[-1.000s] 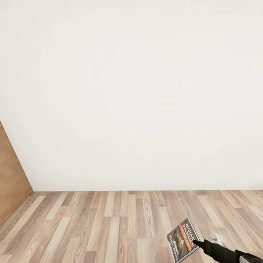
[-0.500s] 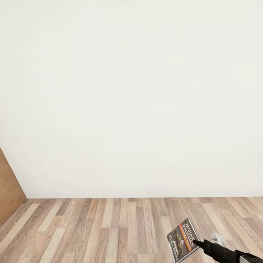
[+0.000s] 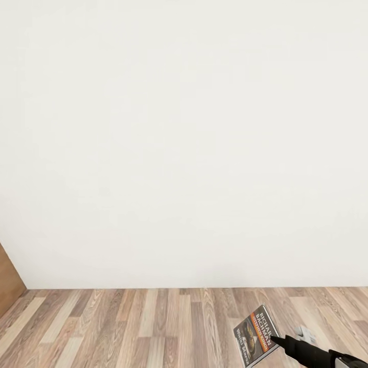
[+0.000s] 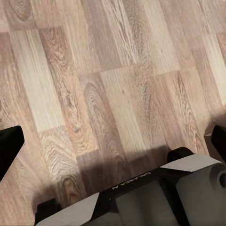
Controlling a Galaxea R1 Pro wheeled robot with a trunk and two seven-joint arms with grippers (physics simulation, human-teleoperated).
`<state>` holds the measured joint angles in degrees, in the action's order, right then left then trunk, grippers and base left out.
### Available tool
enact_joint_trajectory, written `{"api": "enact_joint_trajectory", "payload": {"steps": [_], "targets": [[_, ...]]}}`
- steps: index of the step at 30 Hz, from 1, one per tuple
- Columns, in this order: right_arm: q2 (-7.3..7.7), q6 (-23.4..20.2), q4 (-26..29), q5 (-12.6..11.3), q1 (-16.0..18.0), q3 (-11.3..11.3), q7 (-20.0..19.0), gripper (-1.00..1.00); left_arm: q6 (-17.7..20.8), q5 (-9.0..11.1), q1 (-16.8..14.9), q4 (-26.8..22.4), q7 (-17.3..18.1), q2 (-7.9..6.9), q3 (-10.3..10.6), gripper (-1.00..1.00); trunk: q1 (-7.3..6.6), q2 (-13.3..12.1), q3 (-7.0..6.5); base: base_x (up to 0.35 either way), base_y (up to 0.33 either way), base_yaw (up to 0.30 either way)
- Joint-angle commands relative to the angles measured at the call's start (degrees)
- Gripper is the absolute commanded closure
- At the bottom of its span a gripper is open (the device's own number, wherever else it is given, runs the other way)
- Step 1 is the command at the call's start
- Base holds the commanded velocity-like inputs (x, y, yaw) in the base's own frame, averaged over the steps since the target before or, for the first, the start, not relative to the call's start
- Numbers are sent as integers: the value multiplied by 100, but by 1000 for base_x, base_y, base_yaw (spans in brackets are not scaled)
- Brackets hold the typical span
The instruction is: In the bedroom, move the book from the bed onto either nightstand, and place the two sandals side by side next to the bed.
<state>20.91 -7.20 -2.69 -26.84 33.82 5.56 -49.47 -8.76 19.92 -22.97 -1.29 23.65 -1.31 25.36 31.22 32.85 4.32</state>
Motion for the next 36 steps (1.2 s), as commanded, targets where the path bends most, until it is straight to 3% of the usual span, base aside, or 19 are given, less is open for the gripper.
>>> {"api": "enact_joint_trajectory", "payload": {"steps": [1,22,36], "targets": [[1,-36,-12,-67,11,18,-28,100,-21,47,-6,5,17,-1,48,-100,6,9,11,330,0,0],[1,-36,-12,-73,11,20,-29,100,-21,47,-6,7,17,-1,48,-100,6,9,11,330,0,-1],[1,-36,-12,-68,11,22,-35,100,-21,47,-6,5,17,-1,48,-100,6,9,11,330,0,-114]]}}
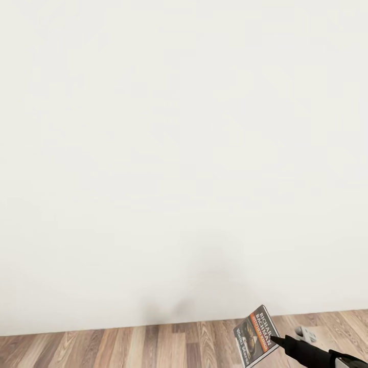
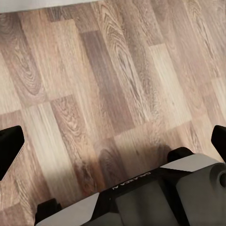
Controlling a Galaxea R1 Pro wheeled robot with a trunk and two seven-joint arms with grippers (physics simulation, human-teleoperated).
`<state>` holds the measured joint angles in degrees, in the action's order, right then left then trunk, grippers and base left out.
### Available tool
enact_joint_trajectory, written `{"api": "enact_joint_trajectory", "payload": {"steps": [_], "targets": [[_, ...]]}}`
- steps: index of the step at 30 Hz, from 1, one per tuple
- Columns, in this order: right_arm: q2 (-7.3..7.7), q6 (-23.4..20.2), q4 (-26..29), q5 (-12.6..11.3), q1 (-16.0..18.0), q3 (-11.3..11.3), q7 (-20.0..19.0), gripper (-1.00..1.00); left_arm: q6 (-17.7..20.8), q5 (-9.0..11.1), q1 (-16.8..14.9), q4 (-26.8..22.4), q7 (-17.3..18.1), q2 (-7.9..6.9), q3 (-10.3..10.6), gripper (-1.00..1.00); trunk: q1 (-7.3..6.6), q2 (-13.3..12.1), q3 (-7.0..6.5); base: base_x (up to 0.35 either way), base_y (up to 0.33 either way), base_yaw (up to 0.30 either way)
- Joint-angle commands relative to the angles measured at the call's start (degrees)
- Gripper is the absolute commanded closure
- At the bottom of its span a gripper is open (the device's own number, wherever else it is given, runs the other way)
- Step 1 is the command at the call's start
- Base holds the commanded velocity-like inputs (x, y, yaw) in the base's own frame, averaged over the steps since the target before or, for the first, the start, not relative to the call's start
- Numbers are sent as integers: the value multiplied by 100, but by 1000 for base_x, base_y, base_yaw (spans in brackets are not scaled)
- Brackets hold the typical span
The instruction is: In the bedroom, move the book from the bed onto either nightstand, and place the two sandals side by side next to the bed.
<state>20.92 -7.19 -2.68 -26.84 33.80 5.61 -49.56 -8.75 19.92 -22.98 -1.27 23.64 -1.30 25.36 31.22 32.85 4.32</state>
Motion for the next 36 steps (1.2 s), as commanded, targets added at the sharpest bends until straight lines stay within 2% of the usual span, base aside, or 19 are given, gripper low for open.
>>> {"api": "enact_joint_trajectory", "payload": {"steps": [1,10,20,36], "targets": [[0,-37,-14,-67,12,17,-27,100,-21,47,-4,4,18,-2,48,-100,6,10,11,330,0,-187],[0,-37,-14,-69,12,17,-27,100,-21,47,-4,4,19,-2,48,-100,6,10,21,330,0,-204],[0,-37,-14,-68,12,15,-27,100,-21,47,-4,4,18,-2,48,-100,6,10,22,313,0,-26],[0,-37,-14,-69,12,15,-35,100,-21,44,-3,5,21,-2,48,-100,6,10,22,25,0,-237]]}}
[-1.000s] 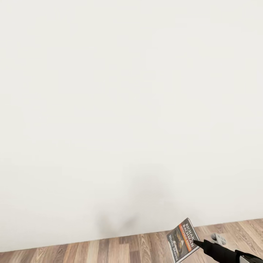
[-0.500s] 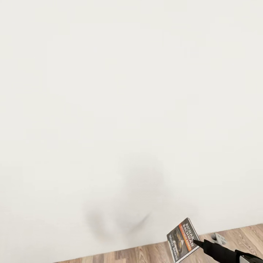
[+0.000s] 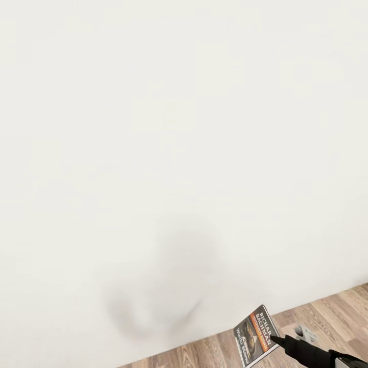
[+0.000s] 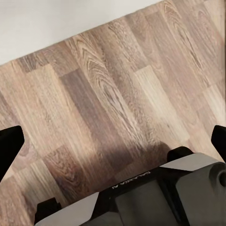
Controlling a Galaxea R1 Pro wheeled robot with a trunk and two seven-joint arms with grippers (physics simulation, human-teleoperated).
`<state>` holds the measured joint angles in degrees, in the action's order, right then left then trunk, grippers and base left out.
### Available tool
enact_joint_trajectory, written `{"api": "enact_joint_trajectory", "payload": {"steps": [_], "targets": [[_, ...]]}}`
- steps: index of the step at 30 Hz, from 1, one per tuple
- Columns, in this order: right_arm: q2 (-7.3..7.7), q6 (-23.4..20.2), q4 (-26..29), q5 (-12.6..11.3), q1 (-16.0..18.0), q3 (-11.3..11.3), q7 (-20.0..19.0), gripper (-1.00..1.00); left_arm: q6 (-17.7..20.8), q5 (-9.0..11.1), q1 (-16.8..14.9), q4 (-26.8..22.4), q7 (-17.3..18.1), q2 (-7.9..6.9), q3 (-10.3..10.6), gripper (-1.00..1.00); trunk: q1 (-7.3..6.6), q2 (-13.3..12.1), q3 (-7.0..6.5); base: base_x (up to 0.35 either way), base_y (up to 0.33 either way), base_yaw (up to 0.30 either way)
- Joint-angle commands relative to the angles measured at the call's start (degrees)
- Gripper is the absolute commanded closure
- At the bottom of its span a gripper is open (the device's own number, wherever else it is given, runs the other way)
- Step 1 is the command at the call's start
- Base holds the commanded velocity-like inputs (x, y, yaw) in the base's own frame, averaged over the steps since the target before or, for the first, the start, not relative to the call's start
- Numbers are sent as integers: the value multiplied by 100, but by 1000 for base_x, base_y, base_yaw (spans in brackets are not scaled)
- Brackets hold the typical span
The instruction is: In the bedroom, move the book from the bed onto either nightstand, and place the two sandals side by side next to the bed.
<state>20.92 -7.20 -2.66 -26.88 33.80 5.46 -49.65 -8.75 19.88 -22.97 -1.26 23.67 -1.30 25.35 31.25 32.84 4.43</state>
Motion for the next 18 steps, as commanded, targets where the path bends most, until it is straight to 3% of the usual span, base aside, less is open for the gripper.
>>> {"api": "enact_joint_trajectory", "payload": {"steps": [1,5,15,18], "targets": [[-1,-36,-15,-66,12,32,-26,100,-21,47,-4,3,20,-2,49,-100,3,10,11,0,0,-273],[-1,-36,-15,-65,12,31,-23,100,-21,48,-5,3,16,-2,49,-100,3,10,11,120,0,-271],[-1,-36,-15,-66,12,32,-19,100,-21,48,-5,3,14,-2,49,-100,3,10,11,296,0,-259],[-1,-36,-15,-68,12,32,-20,100,-21,43,-5,3,17,-2,49,-100,3,10,11,131,0,-256]]}}
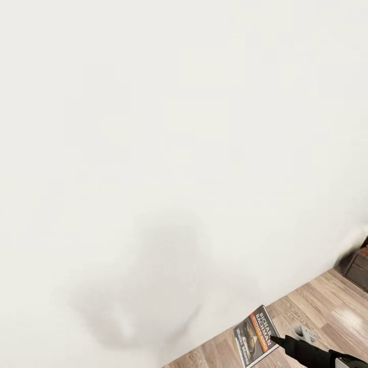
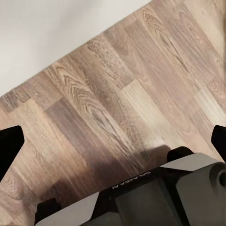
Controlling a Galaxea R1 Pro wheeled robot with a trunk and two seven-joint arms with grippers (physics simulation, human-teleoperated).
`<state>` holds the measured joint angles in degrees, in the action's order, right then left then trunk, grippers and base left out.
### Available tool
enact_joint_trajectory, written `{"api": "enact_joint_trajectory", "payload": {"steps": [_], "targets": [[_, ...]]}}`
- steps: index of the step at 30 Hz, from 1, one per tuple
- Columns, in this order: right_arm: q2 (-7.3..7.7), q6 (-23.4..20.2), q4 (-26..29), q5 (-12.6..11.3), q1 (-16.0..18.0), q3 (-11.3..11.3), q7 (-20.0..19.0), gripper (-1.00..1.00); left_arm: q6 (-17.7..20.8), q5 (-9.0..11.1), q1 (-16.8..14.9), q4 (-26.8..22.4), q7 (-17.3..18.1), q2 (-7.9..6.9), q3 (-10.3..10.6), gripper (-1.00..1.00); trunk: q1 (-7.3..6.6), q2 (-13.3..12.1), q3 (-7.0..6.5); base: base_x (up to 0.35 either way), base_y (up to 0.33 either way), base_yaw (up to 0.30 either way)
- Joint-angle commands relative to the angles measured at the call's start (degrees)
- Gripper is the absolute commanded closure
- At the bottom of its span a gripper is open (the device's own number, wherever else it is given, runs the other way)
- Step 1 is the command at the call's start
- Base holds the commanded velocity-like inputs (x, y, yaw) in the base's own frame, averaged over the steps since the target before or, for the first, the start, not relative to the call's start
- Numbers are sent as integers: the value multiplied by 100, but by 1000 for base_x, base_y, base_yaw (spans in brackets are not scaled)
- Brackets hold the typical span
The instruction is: In the bedroom, move the book from the bed onto either nightstand, and place the two sandals side by side next to the bed.
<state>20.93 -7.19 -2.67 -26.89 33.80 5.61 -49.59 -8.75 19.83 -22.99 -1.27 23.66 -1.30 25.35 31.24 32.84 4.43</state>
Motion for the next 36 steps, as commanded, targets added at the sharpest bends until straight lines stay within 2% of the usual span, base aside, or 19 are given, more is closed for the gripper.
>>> {"api": "enact_joint_trajectory", "payload": {"steps": [1,14,25,36], "targets": [[-1,-36,-14,-67,13,18,-26,100,-23,47,-4,4,20,-2,49,-100,3,10,11,35,0,-256],[-1,-36,-14,-66,13,17,-27,100,-24,47,-4,4,20,-2,49,-100,3,10,11,15,0,-255],[-1,-36,-14,-65,13,17,-24,100,-21,47,-4,4,19,-2,49,-100,3,10,11,269,0,-253],[-1,-36,-14,-65,13,12,-24,100,-25,47,-4,4,23,-2,49,-100,3,10,11,37,0,-252]]}}
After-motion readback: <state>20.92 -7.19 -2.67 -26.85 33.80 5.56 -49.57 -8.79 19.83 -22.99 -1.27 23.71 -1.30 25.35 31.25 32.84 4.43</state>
